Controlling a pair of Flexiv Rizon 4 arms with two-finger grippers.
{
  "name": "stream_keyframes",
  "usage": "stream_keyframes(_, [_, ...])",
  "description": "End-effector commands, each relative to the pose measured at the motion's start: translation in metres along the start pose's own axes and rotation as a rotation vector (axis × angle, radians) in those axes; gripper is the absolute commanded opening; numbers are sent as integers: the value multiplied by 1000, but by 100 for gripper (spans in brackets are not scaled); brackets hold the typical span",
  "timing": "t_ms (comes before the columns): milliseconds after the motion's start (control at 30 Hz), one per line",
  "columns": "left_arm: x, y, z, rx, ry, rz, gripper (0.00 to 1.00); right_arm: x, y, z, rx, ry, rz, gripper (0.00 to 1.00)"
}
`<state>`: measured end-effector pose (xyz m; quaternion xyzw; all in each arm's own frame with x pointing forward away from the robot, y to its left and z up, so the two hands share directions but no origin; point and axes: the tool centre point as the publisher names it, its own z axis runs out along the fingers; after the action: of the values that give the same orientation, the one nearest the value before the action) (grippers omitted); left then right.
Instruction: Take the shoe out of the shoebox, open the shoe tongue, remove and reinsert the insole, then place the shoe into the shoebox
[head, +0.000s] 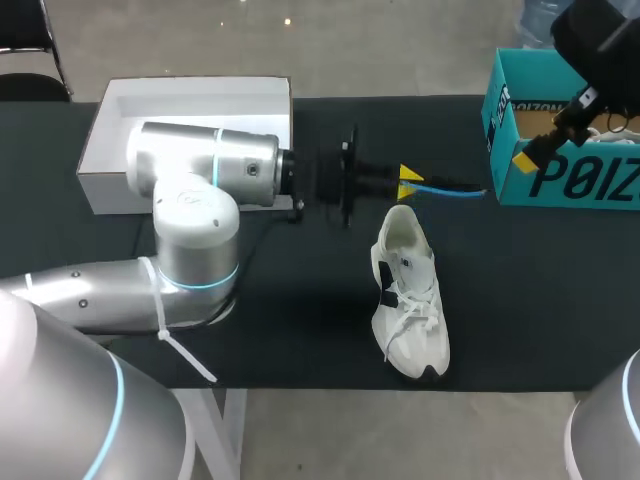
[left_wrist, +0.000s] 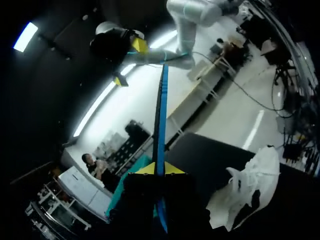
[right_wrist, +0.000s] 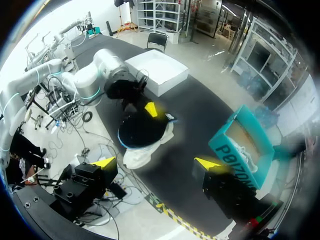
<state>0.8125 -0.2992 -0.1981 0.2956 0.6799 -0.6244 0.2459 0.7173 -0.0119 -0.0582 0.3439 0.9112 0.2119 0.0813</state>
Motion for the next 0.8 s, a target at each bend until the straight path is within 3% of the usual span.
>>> stream_keyframes(33, [-10, -3, -14, 317, 64, -729, 0, -1, 3, 1, 7, 2, 2, 100])
stream_keyframes(400, [-23, 0, -37, 595, -66, -1163, 0, -1, 3, 1, 7, 2, 2, 100])
stream_keyframes(567, [-23, -1, -37, 611, -92, -1181, 0, -1, 3, 1, 7, 2, 2, 100])
stream_keyframes(633, [-20, -7, -33, 525, -84, -1057, 0, -1, 3, 1, 7, 2, 2, 100])
stream_keyframes(667, [-18, -14, -30, 440, -73, -899, 0, -1, 3, 1, 7, 2, 2, 100])
stream_keyframes(800, [-18, -14, -30, 440, -73, -899, 0, -1, 3, 1, 7, 2, 2, 100])
